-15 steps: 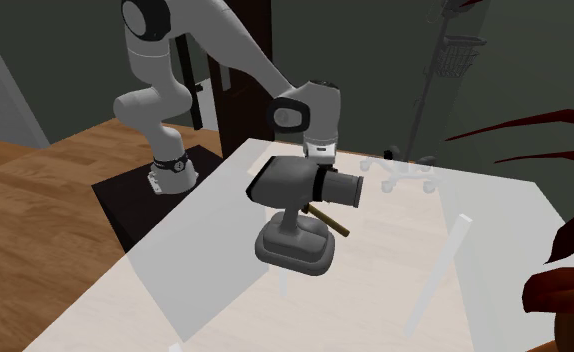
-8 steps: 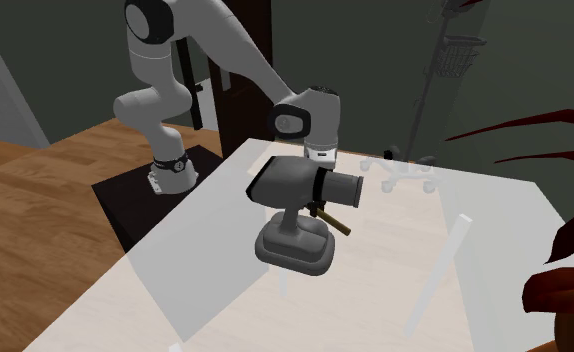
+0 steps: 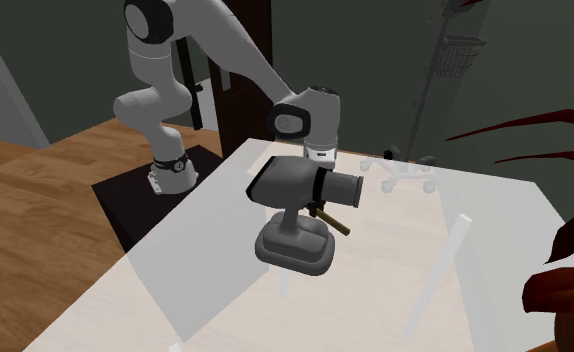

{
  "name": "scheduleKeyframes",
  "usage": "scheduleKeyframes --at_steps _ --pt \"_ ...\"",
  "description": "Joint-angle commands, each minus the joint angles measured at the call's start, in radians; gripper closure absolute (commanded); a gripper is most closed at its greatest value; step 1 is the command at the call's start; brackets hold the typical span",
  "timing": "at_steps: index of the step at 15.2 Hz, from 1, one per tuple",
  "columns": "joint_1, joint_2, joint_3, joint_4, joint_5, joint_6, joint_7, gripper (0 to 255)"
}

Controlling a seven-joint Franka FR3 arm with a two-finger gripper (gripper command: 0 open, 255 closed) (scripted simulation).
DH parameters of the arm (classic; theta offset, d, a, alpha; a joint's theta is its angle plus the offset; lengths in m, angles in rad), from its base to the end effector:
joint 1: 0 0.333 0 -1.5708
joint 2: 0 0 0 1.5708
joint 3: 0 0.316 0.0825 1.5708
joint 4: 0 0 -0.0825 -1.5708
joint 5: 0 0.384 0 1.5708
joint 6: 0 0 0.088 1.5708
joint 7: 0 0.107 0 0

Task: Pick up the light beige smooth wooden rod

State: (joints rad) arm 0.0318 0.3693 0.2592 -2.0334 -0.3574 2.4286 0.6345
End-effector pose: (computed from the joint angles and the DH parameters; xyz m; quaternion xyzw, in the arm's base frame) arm 0.5785 0.1674 0.2720 0.9959 -0.0479 0.0540 0.0549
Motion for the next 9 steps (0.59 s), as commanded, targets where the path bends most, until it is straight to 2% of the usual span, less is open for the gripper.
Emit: scheduleKeyframes --at_steps 1,9 --pt "-0.006 -0.014 0.003 -0.002 0.009 -0.014 -0.009 255" --pt "-0.018 -0.084 0.022 0.017 0.055 -0.097 -0.049 255"
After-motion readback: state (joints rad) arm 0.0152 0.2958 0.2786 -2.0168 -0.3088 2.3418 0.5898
